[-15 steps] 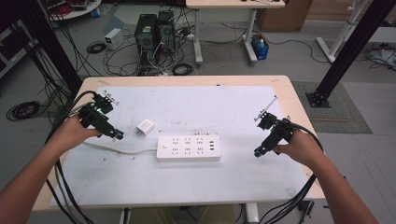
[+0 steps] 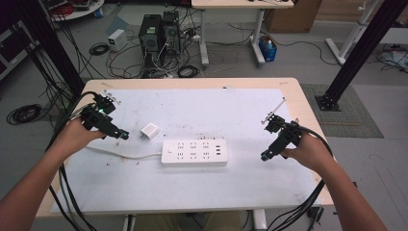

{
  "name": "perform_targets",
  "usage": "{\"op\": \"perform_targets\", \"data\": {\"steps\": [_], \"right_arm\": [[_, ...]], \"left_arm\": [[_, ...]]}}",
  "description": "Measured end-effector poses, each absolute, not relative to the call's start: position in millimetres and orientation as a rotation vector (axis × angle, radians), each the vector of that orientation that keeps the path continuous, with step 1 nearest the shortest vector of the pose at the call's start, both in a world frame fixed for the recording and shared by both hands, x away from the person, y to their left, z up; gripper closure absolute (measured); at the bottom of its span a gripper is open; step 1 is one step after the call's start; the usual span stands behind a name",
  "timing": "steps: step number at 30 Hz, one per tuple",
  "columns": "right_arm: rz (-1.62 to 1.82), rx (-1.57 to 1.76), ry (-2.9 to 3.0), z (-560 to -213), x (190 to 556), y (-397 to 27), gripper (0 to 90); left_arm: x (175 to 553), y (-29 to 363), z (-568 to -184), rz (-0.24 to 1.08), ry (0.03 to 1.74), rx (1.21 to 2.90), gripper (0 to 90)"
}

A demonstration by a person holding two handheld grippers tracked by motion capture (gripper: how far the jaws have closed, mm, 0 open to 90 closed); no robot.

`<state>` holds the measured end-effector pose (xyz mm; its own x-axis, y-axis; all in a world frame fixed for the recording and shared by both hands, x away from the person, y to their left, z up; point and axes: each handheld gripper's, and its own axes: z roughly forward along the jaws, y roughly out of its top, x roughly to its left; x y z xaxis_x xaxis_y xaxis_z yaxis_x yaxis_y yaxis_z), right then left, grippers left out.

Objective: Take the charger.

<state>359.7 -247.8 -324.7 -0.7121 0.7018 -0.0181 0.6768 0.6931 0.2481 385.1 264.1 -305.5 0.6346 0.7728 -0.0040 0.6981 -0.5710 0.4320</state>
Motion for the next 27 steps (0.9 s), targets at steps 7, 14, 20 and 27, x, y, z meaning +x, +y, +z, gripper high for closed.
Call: {"op": "perform_targets", "data": {"steps": [7,14,20,27], "right_arm": [[0.352,1.145,2.78,-323.4,360.6,-247.5,2.4],[0.362,1.15,2.779,-323.8,363.9,-246.6,2.4],[0.353,1.16,2.782,-325.3,365.3,-246.5,2.4],[0.352,1.17,2.776,-325.1,365.7,-248.7,2.4]], "left_arm": [[390.9,257.2,-306.2,0.305,1.171,2.406,11.1],[399.6,248.8,-313.3,0.332,1.183,2.378,11.1],[406.2,239.5,-327.7,0.33,1.192,2.36,11.2],[414.1,230.2,-342.9,0.324,1.193,2.357,11.2]]}}
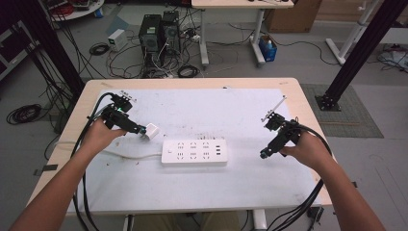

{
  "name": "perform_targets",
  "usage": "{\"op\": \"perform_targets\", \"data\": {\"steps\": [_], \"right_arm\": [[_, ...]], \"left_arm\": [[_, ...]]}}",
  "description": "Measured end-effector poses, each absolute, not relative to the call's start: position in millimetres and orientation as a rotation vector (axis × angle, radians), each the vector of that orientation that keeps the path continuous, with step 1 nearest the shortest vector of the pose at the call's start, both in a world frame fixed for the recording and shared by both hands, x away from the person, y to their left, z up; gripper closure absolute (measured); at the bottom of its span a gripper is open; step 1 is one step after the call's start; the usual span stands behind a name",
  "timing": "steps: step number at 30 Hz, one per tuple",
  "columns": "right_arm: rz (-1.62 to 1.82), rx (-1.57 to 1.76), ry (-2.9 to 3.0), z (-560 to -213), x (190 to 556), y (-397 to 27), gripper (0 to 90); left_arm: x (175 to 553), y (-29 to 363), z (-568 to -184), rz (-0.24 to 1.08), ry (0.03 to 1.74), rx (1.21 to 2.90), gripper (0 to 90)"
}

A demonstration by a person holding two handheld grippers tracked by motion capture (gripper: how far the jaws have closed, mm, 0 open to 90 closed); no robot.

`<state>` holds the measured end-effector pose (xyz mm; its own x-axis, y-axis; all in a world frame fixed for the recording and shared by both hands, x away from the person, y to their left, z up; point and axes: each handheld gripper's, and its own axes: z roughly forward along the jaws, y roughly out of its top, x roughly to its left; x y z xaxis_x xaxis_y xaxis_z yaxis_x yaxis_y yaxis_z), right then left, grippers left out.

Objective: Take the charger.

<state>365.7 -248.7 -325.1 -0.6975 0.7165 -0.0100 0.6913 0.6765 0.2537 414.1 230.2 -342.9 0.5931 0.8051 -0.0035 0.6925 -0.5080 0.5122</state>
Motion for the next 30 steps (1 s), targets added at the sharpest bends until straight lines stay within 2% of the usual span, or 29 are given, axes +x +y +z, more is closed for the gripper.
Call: {"op": "perform_targets", "data": {"steps": [8,15,30], "right_arm": [[0.352,1.163,2.778,-326.8,367.1,-248.4,2.4],[0.353,1.168,2.785,-329.4,368.4,-246.3,2.4],[0.354,1.183,2.785,-331.2,368.7,-248.8,2.4]], "left_arm": [[422.3,218.7,-358.4,0.345,1.161,2.397,11.2],[432.7,211.5,-379.5,0.314,1.168,2.408,11.3],[448.4,209.9,-415.2,0.272,1.258,2.386,13.0]]}}
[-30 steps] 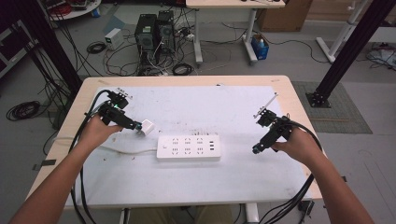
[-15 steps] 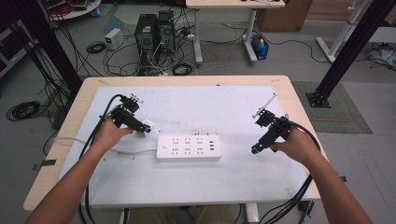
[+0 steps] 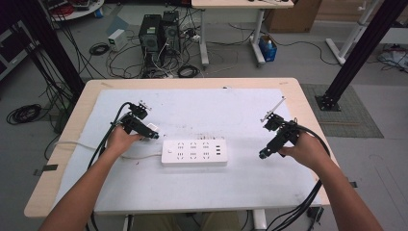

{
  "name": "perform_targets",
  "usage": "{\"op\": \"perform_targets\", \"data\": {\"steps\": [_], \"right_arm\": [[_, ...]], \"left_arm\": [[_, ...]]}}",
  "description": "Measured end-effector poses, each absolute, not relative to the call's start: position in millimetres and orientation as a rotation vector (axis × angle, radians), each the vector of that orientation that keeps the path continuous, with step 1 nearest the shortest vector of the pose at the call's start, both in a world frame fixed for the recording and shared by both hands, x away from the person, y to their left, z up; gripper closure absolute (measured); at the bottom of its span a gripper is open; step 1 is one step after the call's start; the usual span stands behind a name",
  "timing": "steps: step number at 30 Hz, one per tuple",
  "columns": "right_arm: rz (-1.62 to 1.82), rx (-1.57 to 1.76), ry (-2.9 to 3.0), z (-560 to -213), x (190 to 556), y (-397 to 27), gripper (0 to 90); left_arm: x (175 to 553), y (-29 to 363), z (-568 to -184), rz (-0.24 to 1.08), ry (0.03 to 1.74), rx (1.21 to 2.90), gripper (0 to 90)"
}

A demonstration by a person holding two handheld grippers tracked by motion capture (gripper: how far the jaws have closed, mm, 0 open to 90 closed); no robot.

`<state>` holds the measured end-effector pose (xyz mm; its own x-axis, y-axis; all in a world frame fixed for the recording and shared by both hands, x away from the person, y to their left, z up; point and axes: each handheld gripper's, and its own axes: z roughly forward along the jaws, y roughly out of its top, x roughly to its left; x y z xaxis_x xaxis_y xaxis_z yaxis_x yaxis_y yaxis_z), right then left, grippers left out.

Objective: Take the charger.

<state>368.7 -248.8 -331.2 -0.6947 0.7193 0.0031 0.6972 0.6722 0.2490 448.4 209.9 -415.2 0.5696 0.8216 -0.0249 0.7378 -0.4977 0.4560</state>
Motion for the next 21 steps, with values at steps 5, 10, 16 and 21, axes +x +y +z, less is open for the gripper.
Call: {"op": "perform_targets", "data": {"steps": [5,10,16,21], "right_arm": [[0.351,1.186,2.792,-334.0,369.8,-248.6,2.4],[0.35,1.185,2.796,-334.1,370.9,-247.3,2.4],[0.349,1.184,2.787,-334.2,371.3,-247.5,2.4],[0.345,1.186,2.786,-334.6,371.1,-246.8,2.4]], "left_arm": [[449.7,209.4,-422.0,0.269,1.265,2.408,19.4],[450.2,210.9,-422.0,0.279,1.262,2.411,24.0],[449.2,211.9,-420.5,0.277,1.236,2.415,34.1],[447.0,209.8,-419.4,0.292,1.194,2.428,42.3]]}}
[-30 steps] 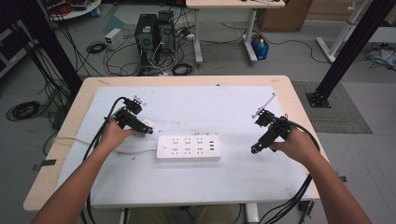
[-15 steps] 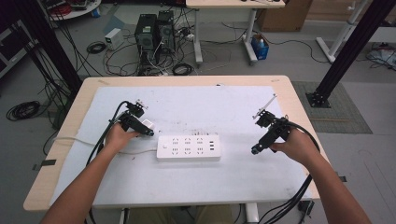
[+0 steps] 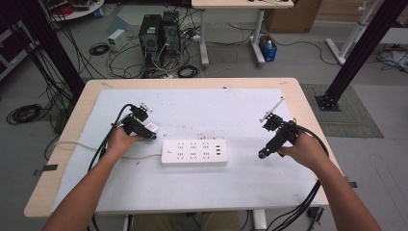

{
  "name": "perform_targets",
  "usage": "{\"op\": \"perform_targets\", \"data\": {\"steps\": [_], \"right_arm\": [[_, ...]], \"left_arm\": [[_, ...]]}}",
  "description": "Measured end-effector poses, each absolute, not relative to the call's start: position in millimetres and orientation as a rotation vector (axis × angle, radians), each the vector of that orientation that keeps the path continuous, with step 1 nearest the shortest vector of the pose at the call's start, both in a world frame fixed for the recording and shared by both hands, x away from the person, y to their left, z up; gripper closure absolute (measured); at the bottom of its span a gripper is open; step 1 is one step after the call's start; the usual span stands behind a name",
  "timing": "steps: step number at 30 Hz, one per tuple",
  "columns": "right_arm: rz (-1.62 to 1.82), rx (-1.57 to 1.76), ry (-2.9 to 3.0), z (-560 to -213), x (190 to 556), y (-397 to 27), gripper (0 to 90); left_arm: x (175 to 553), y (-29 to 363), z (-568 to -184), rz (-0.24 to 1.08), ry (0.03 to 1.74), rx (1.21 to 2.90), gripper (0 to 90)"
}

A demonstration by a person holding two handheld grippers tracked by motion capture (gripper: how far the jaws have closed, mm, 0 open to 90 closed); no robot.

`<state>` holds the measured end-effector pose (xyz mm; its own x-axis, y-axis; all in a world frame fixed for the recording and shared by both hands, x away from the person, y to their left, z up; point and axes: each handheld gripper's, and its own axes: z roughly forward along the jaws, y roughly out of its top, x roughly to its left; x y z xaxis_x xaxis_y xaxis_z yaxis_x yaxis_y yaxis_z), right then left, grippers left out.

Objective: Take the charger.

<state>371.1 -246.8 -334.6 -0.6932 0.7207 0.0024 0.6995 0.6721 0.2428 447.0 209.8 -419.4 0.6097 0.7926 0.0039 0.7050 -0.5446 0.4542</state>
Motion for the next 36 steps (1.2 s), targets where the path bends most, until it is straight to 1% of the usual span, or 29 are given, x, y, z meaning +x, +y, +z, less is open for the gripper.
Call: {"op": "perform_targets", "data": {"steps": [10,18,26,36], "right_arm": [[0.354,1.188,2.774,-334.6,369.9,-247.8,2.4],[0.366,1.177,2.748,-333.2,367.7,-249.7,2.4],[0.363,1.167,2.723,-332.1,364.6,-247.0,2.4],[0.396,1.17,2.708,-328.8,362.3,-247.2,2.4]], "left_arm": [[445.4,213.1,-415.3,0.266,1.164,2.412,42.6],[434.3,221.7,-392.5,0.286,1.112,2.359,42.5],[412.0,228.2,-366.8,0.305,1.039,2.361,42.6],[391.3,228.3,-345.0,0.306,0.978,2.345,42.6]]}}
